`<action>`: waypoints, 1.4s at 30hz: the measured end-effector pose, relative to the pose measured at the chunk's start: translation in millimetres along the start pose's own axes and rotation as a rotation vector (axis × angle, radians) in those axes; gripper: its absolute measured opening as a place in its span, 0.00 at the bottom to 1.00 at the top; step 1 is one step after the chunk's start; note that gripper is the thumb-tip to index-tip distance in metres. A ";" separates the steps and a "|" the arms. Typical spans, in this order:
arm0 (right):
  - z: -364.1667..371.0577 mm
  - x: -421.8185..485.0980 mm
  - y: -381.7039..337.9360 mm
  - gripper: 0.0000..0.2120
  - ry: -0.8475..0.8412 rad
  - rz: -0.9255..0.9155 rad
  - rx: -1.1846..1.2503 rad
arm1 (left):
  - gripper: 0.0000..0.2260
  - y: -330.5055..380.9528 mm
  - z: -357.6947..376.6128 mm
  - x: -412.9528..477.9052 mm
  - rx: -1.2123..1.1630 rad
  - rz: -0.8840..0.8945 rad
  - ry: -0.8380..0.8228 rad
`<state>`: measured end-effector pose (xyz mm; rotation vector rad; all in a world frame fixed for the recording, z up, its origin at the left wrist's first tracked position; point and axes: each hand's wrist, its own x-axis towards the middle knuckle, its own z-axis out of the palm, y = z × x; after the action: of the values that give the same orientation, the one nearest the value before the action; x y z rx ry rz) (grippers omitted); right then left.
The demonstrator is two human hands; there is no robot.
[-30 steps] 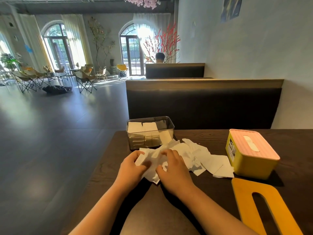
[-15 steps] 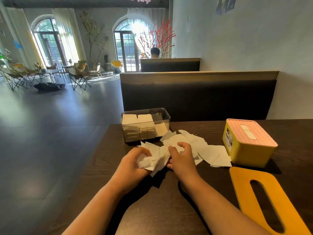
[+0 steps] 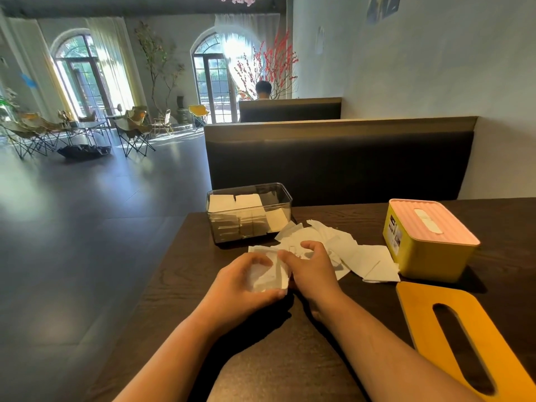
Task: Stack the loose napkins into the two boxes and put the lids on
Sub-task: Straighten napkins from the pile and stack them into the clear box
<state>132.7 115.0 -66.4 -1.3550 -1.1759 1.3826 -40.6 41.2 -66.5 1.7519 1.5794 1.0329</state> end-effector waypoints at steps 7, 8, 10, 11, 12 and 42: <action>1.8 -0.1 2.0 0.27 0.018 -0.060 -0.006 | 0.21 1.1 -0.9 -1.8 -0.133 -0.015 0.086; 1.5 0.5 2.8 0.26 0.029 -0.062 0.038 | 0.20 0.8 -1.7 -1.3 -0.181 -0.025 0.133; 0.8 0.0 1.9 0.24 0.054 -0.063 0.130 | 0.20 0.1 -4.8 0.4 -0.280 -0.052 0.246; 0.1 -0.5 0.8 0.24 0.061 -0.053 0.187 | 0.21 0.2 -6.5 1.0 -0.317 -0.064 0.288; -1.1 -1.3 -1.0 0.23 0.059 -0.037 0.254 | 0.22 -0.3 -7.8 1.8 -0.350 -0.072 0.318; 4.3 -14.7 -3.9 0.25 -0.153 0.018 0.146 | 0.25 17.2 -28.2 6.3 -1.172 -0.317 0.214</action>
<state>129.0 101.2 -59.8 -1.1769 -1.1392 1.5758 -54.5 42.4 -35.9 0.5907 0.9187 1.5438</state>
